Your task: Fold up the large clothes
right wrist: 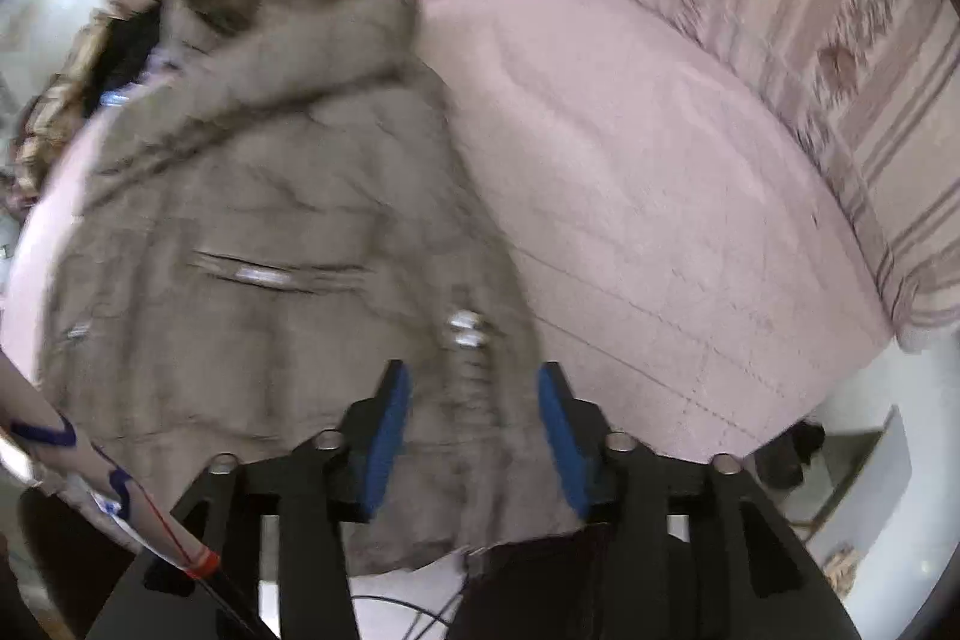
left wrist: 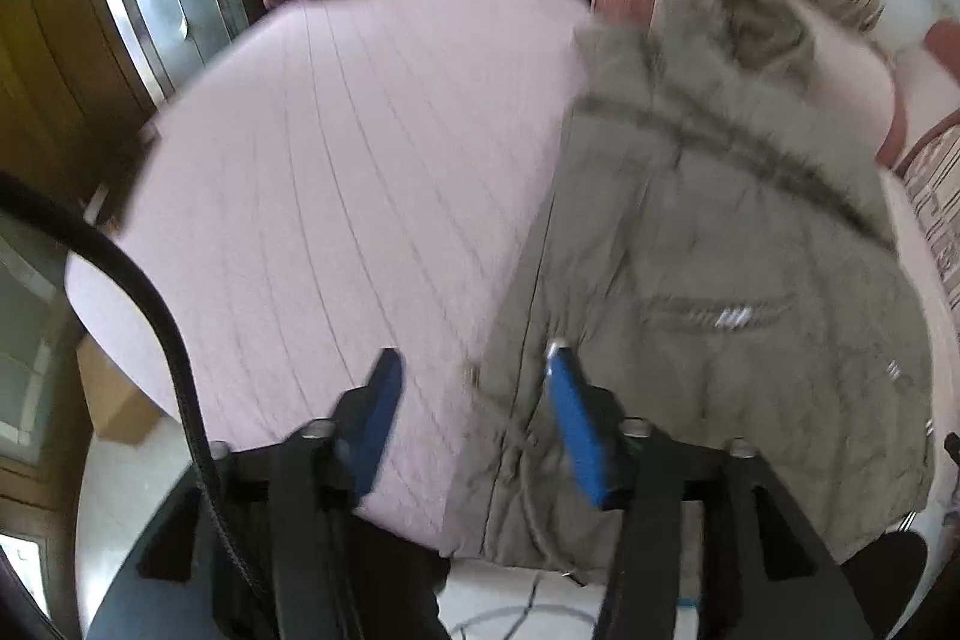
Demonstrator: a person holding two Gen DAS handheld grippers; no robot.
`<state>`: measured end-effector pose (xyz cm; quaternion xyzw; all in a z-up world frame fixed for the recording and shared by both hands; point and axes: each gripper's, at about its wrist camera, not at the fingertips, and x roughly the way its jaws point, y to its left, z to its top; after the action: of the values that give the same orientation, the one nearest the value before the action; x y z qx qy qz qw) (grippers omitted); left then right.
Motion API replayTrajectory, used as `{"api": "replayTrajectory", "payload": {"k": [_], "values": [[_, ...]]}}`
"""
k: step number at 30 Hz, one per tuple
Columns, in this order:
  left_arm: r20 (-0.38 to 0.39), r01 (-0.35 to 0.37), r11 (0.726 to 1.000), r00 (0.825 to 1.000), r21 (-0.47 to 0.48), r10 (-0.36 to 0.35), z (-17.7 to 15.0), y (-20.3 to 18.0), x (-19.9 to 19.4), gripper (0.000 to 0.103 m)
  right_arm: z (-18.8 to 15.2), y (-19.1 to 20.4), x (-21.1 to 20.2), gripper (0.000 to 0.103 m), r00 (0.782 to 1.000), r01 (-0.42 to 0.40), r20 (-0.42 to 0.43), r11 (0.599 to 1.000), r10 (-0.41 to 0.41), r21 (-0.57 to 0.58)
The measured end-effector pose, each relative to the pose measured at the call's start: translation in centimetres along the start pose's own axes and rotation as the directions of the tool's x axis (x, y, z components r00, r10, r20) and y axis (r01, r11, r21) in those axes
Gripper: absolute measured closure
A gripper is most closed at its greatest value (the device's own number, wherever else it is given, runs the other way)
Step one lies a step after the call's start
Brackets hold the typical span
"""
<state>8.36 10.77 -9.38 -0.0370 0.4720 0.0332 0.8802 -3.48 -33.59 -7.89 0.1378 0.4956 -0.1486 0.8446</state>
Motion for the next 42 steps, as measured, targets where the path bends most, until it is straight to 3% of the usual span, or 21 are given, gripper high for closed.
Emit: {"api": "replayTrajectory", "payload": {"k": [4,10,13,18,25,29,31,34,42], "values": [[0.075,0.044,0.999,0.996,0.001,-0.044,2.3,-1.8,-1.8,0.039,2.1,4.6,-2.0,0.041,0.993,-0.117,0.013,0.991,0.119,-0.07],[0.038,0.108,0.994,0.993,-0.001,-0.108,4.7,-5.1,0.9,0.037,6.2,12.5,-2.2,0.041,0.973,-0.229,-0.014,0.965,0.229,-0.128],[0.037,0.107,0.994,0.993,0.016,-0.108,5.8,-6.2,2.8,0.037,10.1,17.0,-2.0,0.041,0.968,-0.247,-0.009,0.955,0.249,-0.164],[0.043,0.097,0.995,0.994,0.004,-0.097,8.0,-6.1,6.2,0.037,17.4,23.2,0.6,0.037,0.98,-0.186,0.037,0.961,0.198,-0.203],[0.027,0.093,0.995,0.995,-0.021,-0.092,9.3,-3.9,12.5,0.037,30.6,30.9,8.7,0.027,0.99,-0.055,0.122,0.984,0.077,-0.172],[-0.045,0.133,0.99,0.99,-0.039,-0.134,9.8,-2.5,15.3,0.037,37.1,34.4,13.1,0.024,0.986,0.011,0.169,0.993,0.01,-0.121],[-0.034,0.174,0.984,0.984,-0.05,-0.176,10.4,-1.9,15.3,0.037,39.5,36.1,15.2,0.024,0.984,0.008,0.177,0.995,0.011,-0.104],[-0.001,0.175,0.984,0.985,-0.037,-0.175,10.9,-1.6,15.1,0.036,42.4,38.0,18.0,0.023,0.982,0.013,0.187,0.995,0.005,-0.095],[-0.064,0.222,0.975,0.973,-0.015,-0.223,10.9,-2.9,17.0,0.036,47.4,40.4,24.7,0.022,0.979,0.083,0.189,0.997,-0.08,-0.006]]}}
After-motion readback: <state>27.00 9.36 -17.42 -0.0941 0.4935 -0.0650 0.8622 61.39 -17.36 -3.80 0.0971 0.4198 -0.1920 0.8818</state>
